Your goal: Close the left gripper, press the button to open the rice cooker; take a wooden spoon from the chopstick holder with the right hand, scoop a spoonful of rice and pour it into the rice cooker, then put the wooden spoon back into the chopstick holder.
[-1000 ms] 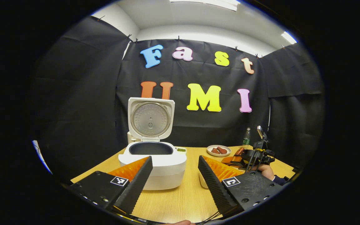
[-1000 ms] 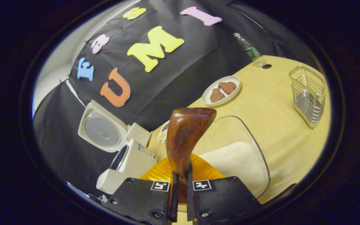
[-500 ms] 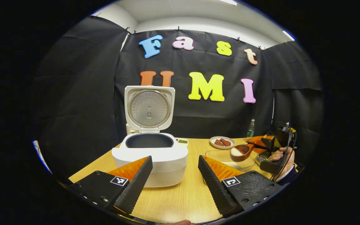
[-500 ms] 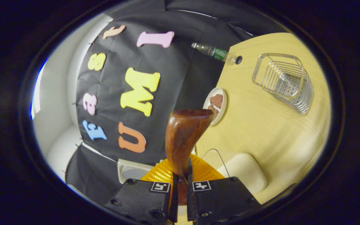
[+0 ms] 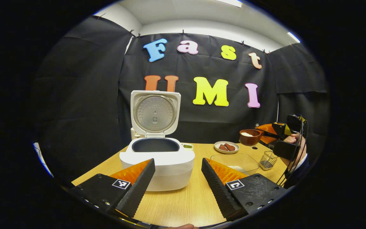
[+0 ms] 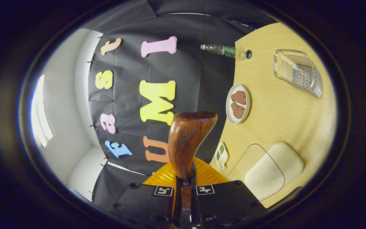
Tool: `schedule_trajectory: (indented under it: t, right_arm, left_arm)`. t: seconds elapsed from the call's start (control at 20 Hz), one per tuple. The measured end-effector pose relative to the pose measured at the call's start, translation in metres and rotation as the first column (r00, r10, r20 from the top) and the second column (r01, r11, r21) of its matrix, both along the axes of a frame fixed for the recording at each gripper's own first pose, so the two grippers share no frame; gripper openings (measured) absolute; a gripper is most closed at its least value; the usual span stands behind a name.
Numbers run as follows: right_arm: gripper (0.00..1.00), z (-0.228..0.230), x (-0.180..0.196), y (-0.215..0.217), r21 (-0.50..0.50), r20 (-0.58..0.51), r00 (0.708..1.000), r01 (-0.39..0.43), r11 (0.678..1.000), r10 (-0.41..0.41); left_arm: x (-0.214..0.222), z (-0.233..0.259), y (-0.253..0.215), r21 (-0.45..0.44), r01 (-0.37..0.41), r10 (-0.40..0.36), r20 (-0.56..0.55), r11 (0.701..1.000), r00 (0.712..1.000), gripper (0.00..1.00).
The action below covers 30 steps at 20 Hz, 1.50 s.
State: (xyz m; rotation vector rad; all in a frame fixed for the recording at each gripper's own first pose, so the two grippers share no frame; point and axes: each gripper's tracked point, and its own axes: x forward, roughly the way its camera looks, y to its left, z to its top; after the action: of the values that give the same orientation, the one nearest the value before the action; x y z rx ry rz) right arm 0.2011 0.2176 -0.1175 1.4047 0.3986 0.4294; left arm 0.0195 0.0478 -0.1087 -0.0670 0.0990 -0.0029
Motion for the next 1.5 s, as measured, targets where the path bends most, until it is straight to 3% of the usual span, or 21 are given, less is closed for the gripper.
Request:
schedule_trajectory:
  t: [0.1,0.25,0.35,0.6,0.95,1.15,1.2,1.4,1.5]
  right_arm:
    - [0.1,0.017,0.006,0.019,-0.018,0.033,0.999,0.009,1.0,-0.009]
    - [0.15,0.041,0.01,0.064,-0.087,0.085,0.996,-0.017,0.996,0.024]
    - [0.1,0.052,0.015,0.095,-0.131,0.111,0.992,-0.04,0.991,0.054]
    - [0.13,0.061,0.033,0.166,-0.305,0.163,0.98,-0.064,0.95,0.118]
    - [0.13,0.044,0.063,0.26,-0.569,0.224,0.952,-0.048,0.821,0.211]
    - [0.13,0.024,0.073,0.298,-0.706,0.25,0.924,-0.031,0.707,0.29]
    - [0.13,0.019,0.074,0.306,-0.732,0.258,0.914,-0.027,0.681,0.314]
    - [0.13,0.007,0.066,0.327,-0.779,0.271,0.881,-0.036,0.626,0.387]
    - [0.13,0.008,0.06,0.338,-0.809,0.297,0.852,-0.017,0.588,0.432]
  left_arm:
    - [-0.003,0.003,0.007,0.001,-0.01,0.01,0.004,1.0,1.0,0.93]
    - [-0.01,0.007,0.008,0.009,-0.012,0.012,0.006,1.0,1.0,0.93]
    - [-0.016,0.009,0.011,0.019,-0.013,0.012,0.01,1.0,1.0,0.93]
    - [-0.024,0.008,0.019,0.024,-0.022,0.022,0.015,0.999,1.0,0.94]
    - [-0.034,0.003,0.039,0.017,-0.058,0.058,0.007,0.998,0.998,0.94]
    - [-0.034,0.003,0.047,0.01,-0.076,0.076,-0.014,0.997,0.997,0.94]
    - [-0.035,0.003,0.049,0.014,-0.08,0.08,-0.016,0.997,0.997,0.94]
    - [-0.037,0.005,0.054,0.012,-0.089,0.089,-0.01,0.996,0.996,0.94]
    - [-0.037,0.003,0.053,-0.001,-0.088,0.088,-0.015,0.996,0.996,0.94]
